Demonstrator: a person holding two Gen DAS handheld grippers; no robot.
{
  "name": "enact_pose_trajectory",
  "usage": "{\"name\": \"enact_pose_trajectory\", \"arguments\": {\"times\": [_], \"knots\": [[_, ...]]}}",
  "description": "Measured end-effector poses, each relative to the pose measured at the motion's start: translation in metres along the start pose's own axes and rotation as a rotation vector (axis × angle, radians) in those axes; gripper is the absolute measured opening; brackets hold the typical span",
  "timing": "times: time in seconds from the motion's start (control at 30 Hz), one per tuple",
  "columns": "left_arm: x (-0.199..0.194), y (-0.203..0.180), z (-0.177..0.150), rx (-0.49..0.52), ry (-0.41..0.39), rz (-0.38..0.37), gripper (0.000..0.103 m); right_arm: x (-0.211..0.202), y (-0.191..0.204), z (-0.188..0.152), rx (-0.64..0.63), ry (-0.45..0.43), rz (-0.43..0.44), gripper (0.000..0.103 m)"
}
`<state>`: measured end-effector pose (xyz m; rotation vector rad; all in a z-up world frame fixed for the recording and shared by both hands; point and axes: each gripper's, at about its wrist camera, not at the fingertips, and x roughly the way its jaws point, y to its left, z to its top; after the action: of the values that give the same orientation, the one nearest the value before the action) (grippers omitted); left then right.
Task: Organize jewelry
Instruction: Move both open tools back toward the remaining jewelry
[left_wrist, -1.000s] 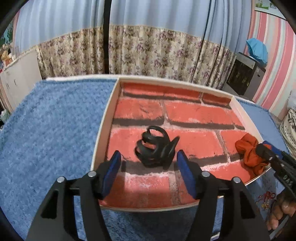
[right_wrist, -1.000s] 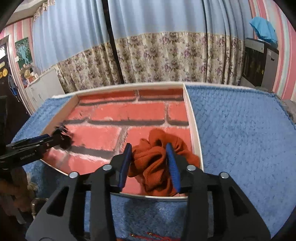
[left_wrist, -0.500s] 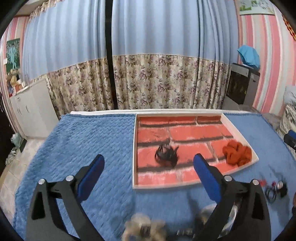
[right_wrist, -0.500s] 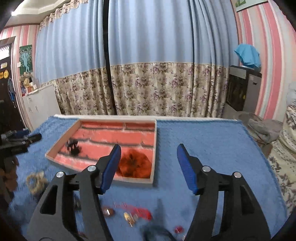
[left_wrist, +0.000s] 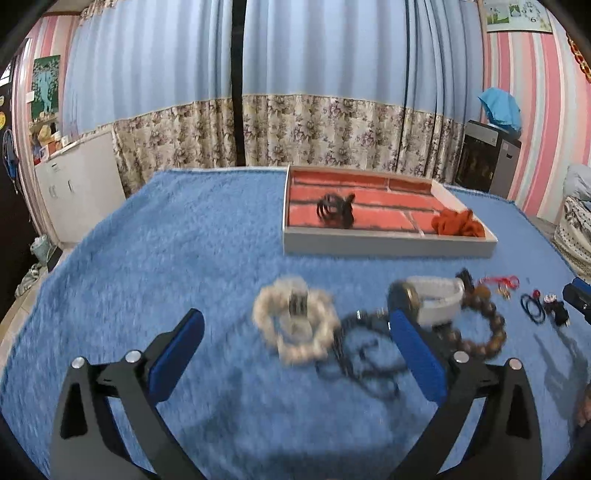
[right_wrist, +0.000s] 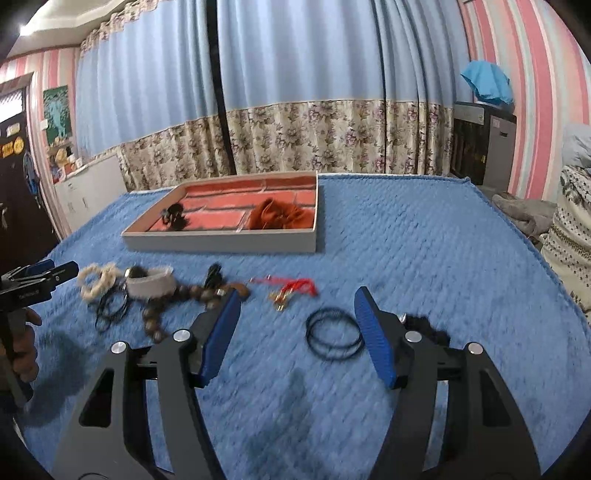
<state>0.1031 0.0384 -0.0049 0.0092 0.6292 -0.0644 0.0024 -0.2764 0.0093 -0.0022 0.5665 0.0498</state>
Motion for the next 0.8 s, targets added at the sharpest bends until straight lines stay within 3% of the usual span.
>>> {"name": "enact_pose_trajectory", "arguments": {"times": [0.23, 0.57, 0.8], "knots": [[-0.028, -0.024, -0.024, 0.053, -0.065, -0.022, 0.098, -0.009, 0.003, -0.019, 0.008, 0.030, -0.007, 0.065], [-0.024, -0.053, -0.018, 0.079, -0.065, -0.065, 0.098, -0.012, 0.000, -0.023, 0.017, 0.039, 0.001, 0.066], [-0.008, -0.078, -0.006, 0.091, -0.021, -0.071, 0.098, -0.002, 0.002, -0.008, 0.000, 0.029, 0.006, 0.068]]}}
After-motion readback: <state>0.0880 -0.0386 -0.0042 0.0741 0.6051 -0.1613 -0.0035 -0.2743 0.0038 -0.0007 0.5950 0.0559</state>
